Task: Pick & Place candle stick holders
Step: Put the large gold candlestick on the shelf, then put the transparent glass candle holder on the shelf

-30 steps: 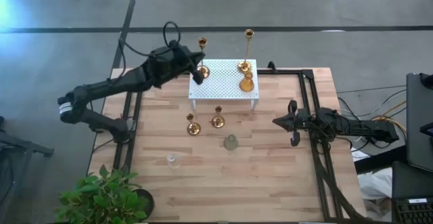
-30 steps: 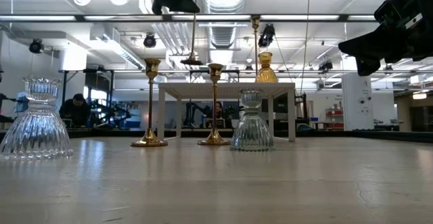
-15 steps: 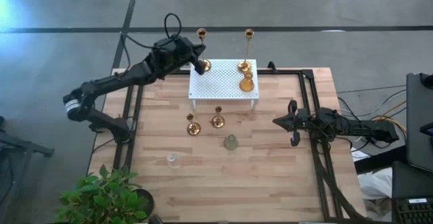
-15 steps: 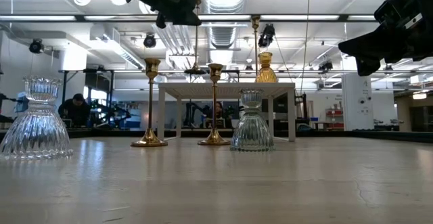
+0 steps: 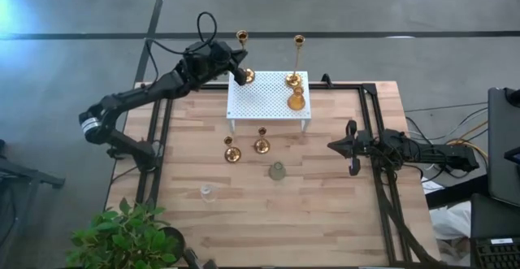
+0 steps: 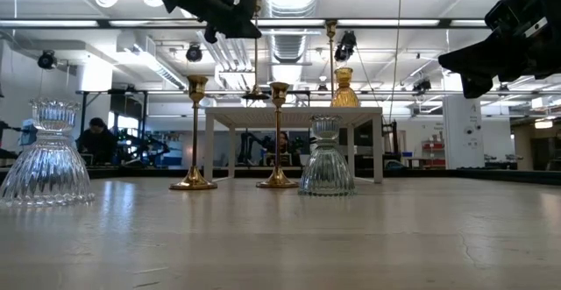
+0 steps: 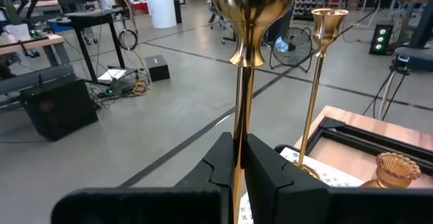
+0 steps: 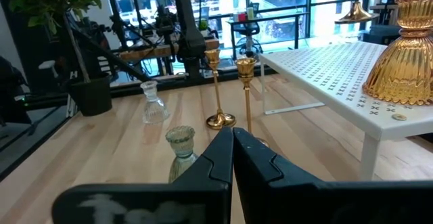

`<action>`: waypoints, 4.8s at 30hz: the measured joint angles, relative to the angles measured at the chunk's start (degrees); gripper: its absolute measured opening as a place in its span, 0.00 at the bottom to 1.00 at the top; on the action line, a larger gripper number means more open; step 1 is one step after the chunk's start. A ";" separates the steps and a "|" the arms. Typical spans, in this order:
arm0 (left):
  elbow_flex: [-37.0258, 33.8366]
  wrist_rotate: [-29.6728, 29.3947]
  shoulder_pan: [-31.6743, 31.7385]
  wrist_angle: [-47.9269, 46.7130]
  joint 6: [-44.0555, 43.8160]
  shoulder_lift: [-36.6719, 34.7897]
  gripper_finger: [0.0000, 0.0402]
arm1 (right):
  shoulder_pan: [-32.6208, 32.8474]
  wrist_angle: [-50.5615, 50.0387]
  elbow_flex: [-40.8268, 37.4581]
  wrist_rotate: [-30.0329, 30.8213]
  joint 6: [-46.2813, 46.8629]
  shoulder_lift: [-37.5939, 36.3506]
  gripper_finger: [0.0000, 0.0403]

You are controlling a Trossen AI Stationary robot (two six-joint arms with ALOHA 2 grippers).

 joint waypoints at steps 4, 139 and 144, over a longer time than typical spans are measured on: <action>-0.26 1.17 0.80 0.26 -0.08 0.60 0.05 | 0.02 0.02 0.00 -0.01 0.00 0.00 0.02; -6.47 -5.16 3.05 4.44 -2.83 -0.94 0.42 | 0.01 0.02 0.00 -0.02 0.00 -0.02 0.02; -6.13 -6.69 1.89 2.45 -3.27 -1.38 0.42 | 0.02 0.00 0.00 -0.02 0.00 0.00 0.02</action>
